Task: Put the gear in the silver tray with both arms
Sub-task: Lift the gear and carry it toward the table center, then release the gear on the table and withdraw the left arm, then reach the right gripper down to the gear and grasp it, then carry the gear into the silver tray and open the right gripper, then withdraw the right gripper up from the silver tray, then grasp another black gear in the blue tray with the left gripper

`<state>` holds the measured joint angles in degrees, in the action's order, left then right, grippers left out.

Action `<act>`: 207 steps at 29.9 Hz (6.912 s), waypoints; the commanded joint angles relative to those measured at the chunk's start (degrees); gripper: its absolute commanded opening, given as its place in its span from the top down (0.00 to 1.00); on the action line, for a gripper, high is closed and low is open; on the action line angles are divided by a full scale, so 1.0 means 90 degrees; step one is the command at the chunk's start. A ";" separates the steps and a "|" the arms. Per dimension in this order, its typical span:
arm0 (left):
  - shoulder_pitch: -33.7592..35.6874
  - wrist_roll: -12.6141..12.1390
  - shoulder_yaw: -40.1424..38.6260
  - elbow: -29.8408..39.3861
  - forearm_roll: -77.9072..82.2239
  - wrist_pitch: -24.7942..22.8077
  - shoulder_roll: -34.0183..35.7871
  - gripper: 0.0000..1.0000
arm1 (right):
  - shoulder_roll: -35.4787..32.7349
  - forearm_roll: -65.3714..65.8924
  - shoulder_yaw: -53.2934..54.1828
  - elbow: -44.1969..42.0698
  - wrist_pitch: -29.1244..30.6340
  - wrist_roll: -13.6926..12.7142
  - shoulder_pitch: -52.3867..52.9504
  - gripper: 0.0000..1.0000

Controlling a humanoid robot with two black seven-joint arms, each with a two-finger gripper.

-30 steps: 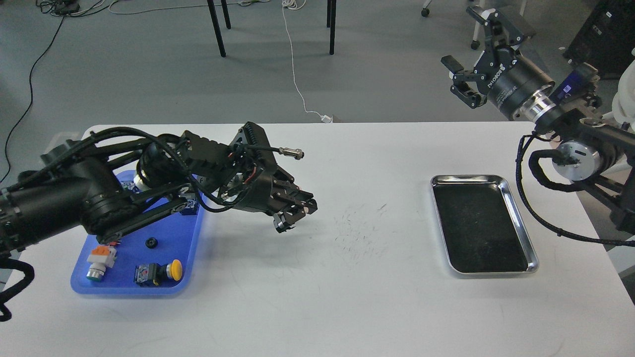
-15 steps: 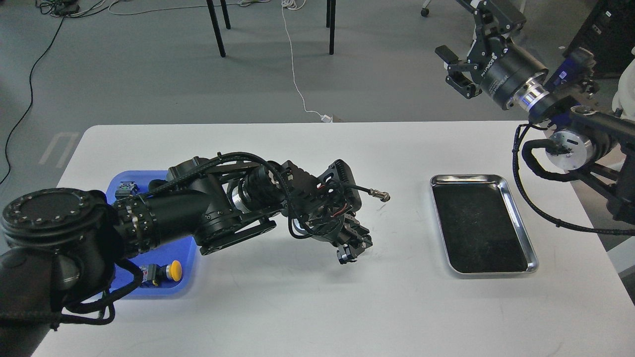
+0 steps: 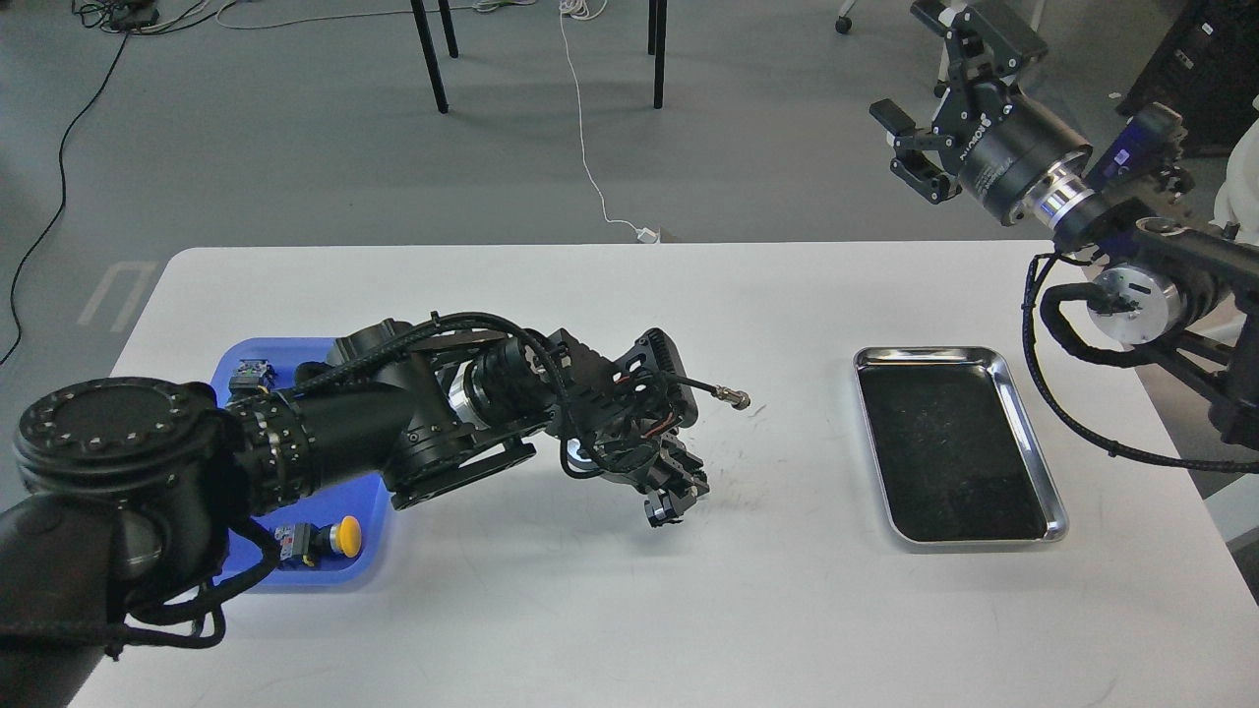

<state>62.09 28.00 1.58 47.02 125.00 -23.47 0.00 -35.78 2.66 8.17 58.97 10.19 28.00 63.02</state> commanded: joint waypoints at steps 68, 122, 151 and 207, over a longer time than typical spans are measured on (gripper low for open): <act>-0.4818 0.0000 -0.6582 0.1777 -0.9318 -0.0137 0.2842 0.02 | 0.3975 0.7507 -0.6982 -0.0312 -0.1464 0.0000 0.2588 0.36; -0.4857 0.0000 -0.6582 0.1777 -0.9318 -0.0147 0.2833 0.02 | 0.3975 0.6980 -0.7421 -0.0497 -0.1415 0.0000 0.2402 0.87; -0.4838 0.0000 -0.6514 0.1787 -0.9289 -0.0147 0.2608 0.02 | 0.0743 0.7165 -0.7441 -0.0770 -0.1396 0.0000 0.2150 0.85; -0.3540 0.0000 -0.3693 0.3936 0.0000 0.0146 0.6416 0.11 | 0.0147 0.1316 0.0616 0.0714 -0.0566 0.0000 -0.2344 0.01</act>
<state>29.04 28.00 -37.43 83.68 121.61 -25.13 56.65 -34.47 14.51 13.72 65.39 5.09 27.99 41.95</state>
